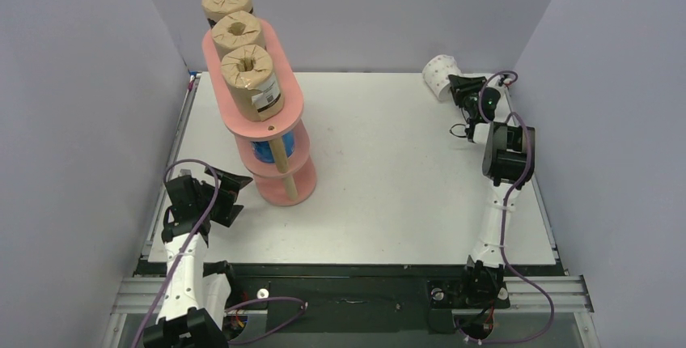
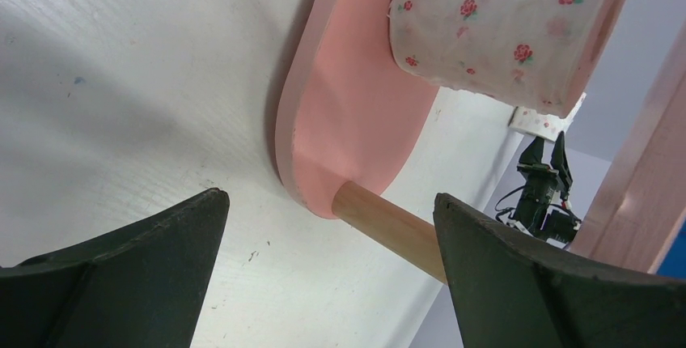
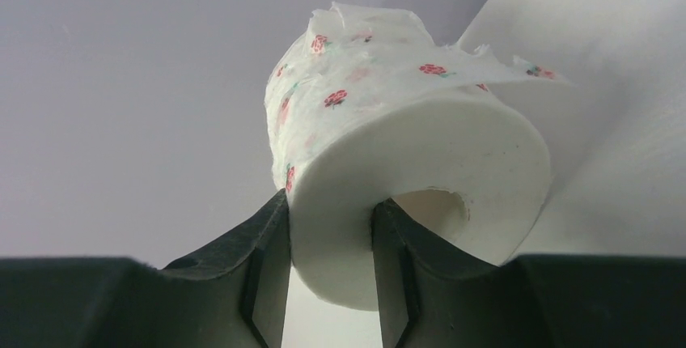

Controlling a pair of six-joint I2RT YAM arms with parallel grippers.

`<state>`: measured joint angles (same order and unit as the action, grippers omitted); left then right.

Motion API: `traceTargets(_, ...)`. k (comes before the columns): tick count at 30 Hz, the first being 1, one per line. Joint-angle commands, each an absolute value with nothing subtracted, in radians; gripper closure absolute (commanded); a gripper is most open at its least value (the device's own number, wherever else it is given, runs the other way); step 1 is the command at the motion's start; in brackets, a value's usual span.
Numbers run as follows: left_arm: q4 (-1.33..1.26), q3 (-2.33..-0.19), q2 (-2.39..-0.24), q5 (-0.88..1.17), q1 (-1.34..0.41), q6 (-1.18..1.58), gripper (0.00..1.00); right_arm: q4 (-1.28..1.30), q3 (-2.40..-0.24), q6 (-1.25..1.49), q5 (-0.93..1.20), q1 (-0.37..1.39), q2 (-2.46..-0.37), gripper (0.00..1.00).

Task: Place and organize the paper towels onto the shelf
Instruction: Pick up the paper towel from the corner of the board.

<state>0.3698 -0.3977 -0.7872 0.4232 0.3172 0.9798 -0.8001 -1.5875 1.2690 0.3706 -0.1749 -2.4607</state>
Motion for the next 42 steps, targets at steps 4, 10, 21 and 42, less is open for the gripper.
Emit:
traceTargets(4,0.367,-0.415,-0.731,0.456,0.325,0.975,0.01,-0.907,-1.405,1.262,0.345,-0.141,-2.194,0.76)
traceTargets(10,0.358,-0.398,-0.710,0.500,0.312,0.990,0.01,-0.896,-1.180,1.217,0.324,-0.066,-1.944,0.78)
traceTargets(21,0.369,-0.387,-0.659,0.551,0.273,1.018,0.01,-0.220,-1.020,0.765,0.217,0.224,-1.393,0.81)
traceTargets(42,0.312,-0.317,-0.600,0.507,0.271,1.066,0.00,0.604,-1.167,0.255,-0.287,0.853,-1.317,0.81)
